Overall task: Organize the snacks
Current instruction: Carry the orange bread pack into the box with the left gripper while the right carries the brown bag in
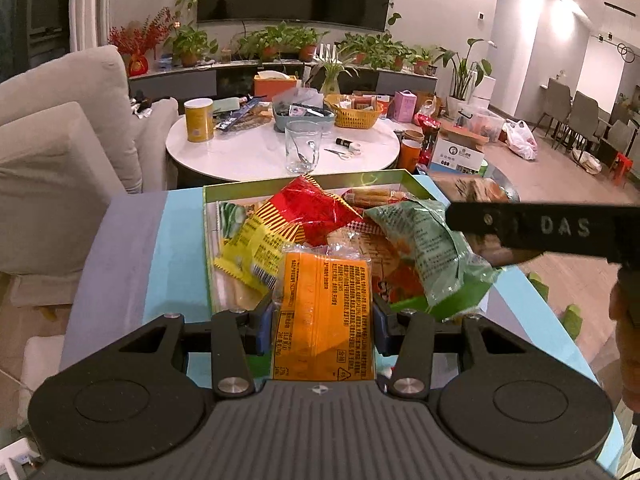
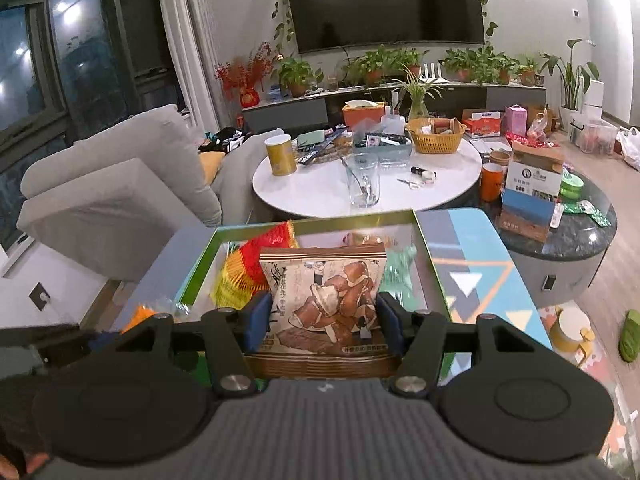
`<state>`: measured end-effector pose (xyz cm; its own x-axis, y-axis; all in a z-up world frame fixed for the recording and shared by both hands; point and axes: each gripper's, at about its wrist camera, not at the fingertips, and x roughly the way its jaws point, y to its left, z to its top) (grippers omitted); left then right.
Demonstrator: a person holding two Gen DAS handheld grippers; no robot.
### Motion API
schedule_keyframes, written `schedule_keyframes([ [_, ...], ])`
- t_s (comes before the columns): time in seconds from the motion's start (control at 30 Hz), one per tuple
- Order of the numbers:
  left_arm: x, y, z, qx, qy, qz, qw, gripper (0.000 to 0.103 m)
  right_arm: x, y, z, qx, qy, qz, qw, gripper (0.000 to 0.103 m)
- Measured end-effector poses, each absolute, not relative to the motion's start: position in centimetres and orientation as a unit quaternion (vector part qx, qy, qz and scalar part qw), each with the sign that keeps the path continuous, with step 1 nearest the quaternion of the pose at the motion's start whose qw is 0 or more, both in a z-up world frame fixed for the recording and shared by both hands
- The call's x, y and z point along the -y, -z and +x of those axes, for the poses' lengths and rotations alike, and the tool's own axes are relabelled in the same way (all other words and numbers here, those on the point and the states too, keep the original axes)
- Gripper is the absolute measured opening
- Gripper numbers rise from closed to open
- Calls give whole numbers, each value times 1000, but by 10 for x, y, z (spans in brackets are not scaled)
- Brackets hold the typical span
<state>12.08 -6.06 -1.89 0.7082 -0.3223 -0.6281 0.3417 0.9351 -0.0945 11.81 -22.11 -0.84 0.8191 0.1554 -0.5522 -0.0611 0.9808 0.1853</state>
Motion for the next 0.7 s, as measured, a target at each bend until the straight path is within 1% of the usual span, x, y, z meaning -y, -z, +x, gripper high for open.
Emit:
schedule_keyframes([
  [0.4, 87, 39, 190, -373, 204, 16, 905, 43, 226, 22, 175, -316, -43, 86, 944, 66],
  [0.7, 87, 56, 219, -392, 189, 15, 900, 43, 219, 36, 207, -337, -47, 86, 937, 66],
])
